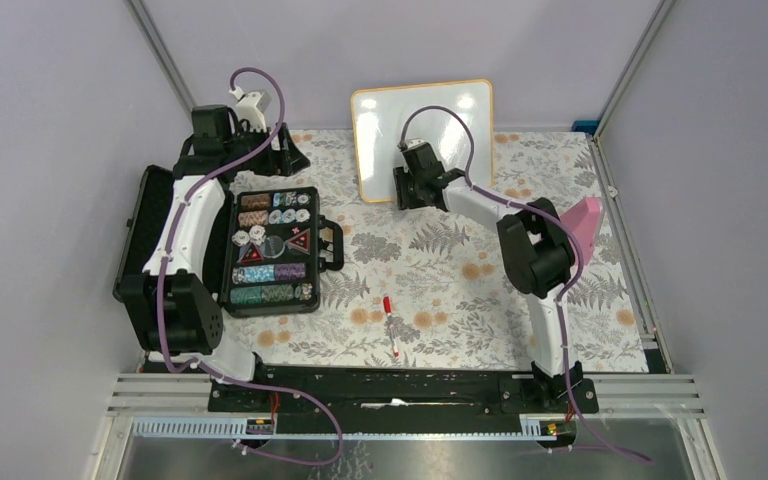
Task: Write a sentence on the whiteboard
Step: Move the whiteboard stand to the center of the board.
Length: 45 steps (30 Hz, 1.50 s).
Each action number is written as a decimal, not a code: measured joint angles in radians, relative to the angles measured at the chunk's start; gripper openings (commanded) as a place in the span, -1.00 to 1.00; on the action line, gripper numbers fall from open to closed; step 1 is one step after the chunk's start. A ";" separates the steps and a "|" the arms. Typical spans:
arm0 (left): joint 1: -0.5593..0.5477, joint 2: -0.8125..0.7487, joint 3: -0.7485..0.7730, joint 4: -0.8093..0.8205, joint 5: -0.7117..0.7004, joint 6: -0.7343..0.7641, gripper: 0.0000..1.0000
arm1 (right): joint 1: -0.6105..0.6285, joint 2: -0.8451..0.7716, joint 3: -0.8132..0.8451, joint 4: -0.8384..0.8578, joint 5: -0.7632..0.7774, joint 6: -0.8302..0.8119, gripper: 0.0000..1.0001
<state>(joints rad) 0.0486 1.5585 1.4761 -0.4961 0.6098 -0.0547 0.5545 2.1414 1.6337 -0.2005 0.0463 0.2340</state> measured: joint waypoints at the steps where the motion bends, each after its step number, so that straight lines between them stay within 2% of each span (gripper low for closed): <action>1: 0.000 -0.001 -0.001 0.001 0.002 0.000 0.54 | 0.000 0.005 0.002 0.000 0.004 0.000 -0.10; 16: 0.008 -0.017 -0.031 0.014 0.028 -0.005 0.55 | 0.000 0.113 0.087 0.004 0.025 -0.001 -0.19; 25: 0.013 -0.019 -0.045 0.020 0.042 -0.006 0.55 | 0.003 0.138 0.101 0.003 0.040 -0.002 -0.51; 28: 0.015 -0.019 -0.052 0.019 0.043 -0.006 0.55 | 0.005 0.138 0.101 0.003 0.040 -0.001 -0.75; 31: 0.017 -0.019 -0.052 0.019 0.046 -0.006 0.55 | 0.004 0.137 0.093 0.009 0.039 0.000 -0.88; 34: 0.018 -0.019 -0.052 0.019 0.046 -0.006 0.55 | 0.005 0.124 0.066 0.032 0.038 0.000 -1.00; 38: 0.019 -0.021 -0.053 0.019 0.047 -0.006 0.58 | 0.005 0.081 -0.002 0.050 0.011 -0.008 -1.00; 45: 0.020 -0.051 -0.072 0.014 0.047 -0.006 0.74 | 0.024 -0.035 -0.171 0.088 -0.047 -0.044 -1.00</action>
<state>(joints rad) 0.0685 1.5074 1.4036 -0.4816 0.6563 -0.0608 0.5785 2.1059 1.4631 -0.1127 -0.0006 0.1902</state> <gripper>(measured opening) 0.849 0.247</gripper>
